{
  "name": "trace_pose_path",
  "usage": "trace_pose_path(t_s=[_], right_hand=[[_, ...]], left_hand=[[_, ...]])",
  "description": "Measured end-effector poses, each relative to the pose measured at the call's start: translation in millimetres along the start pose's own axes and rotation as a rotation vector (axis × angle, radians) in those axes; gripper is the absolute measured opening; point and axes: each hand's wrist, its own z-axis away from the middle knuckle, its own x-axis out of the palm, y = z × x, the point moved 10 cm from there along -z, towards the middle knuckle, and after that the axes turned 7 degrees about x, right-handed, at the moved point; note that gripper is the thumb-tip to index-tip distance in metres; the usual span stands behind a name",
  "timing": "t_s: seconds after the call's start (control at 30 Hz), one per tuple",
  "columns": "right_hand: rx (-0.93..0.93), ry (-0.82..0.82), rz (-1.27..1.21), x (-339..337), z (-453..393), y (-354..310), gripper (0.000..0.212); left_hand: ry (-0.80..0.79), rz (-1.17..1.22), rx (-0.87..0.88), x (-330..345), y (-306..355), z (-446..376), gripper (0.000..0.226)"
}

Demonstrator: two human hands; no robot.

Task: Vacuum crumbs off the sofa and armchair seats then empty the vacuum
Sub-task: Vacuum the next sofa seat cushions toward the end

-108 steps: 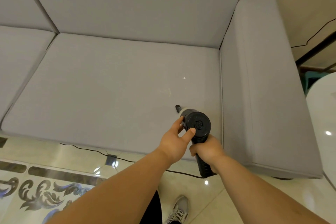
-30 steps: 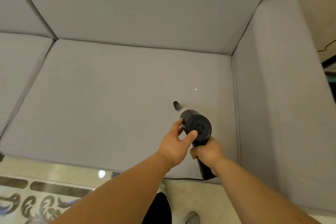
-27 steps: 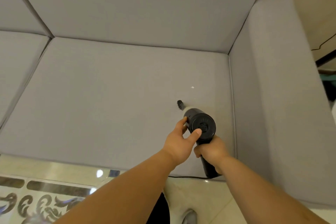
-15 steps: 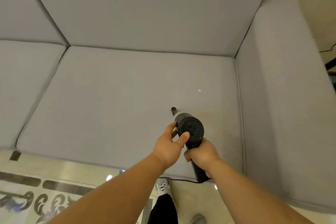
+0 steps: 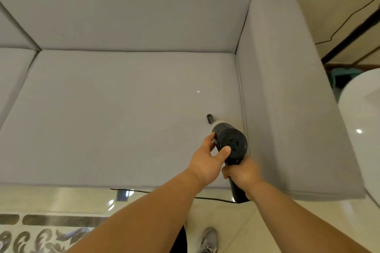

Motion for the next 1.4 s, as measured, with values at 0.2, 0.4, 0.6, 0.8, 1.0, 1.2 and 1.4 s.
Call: trace_pose_path(t_s=[0.2, 0.4, 0.6, 0.8, 1.0, 1.2, 1.4], right_hand=[[-0.007, 0.064, -0.175, -21, -1, 2, 0.031], [0.056, 0.044, -0.245, -18, -29, 7, 0.029], [0.050, -0.058, -0.219, 20, -33, -19, 0.030], [0.025, -0.149, -0.142, 60, -30, -56, 0.038], [-0.013, -0.053, -0.154, 33, -28, -73, 0.030], [0.020, -0.046, -0.172, 36, -47, -82, 0.027], [0.054, -0.096, -0.149, 63, -31, -84, 0.025]], left_hand=[[-0.088, -0.067, 0.038, 22, 25, -10, 0.066], [-0.139, -0.107, 0.007, 31, 21, -39, 0.064], [-0.024, -0.068, 0.004, -15, 19, -38, 0.062], [0.056, -0.080, -0.006, -68, 23, -37, 0.062], [0.013, -0.074, 0.028, -59, 44, -46, 0.063], [-0.021, -0.066, 0.017, -63, 41, -73, 0.063], [-0.010, -0.088, 0.005, -90, 33, -60, 0.064]])
